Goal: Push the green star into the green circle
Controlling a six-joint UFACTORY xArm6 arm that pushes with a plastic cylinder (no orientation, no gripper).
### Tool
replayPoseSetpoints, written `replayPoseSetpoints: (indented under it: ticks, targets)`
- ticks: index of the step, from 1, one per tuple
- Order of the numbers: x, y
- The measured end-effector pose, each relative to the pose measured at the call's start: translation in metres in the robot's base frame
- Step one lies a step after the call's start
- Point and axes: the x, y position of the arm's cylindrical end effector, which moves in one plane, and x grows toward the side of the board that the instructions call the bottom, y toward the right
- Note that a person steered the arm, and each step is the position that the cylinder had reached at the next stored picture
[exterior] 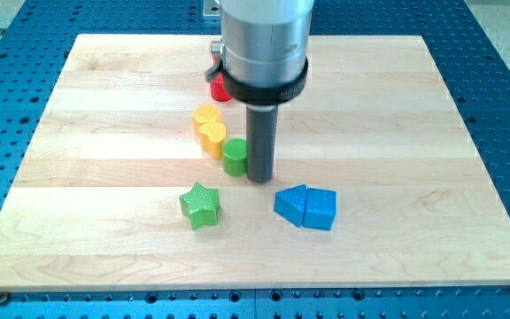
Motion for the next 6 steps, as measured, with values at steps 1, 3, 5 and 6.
replayPoseSetpoints:
  ticks: [1, 3, 5, 6]
  targets:
    - [0.026, -0.021]
    - [0.115, -0.076]
    - [0.071, -0.081]
    - [0.078, -0.028]
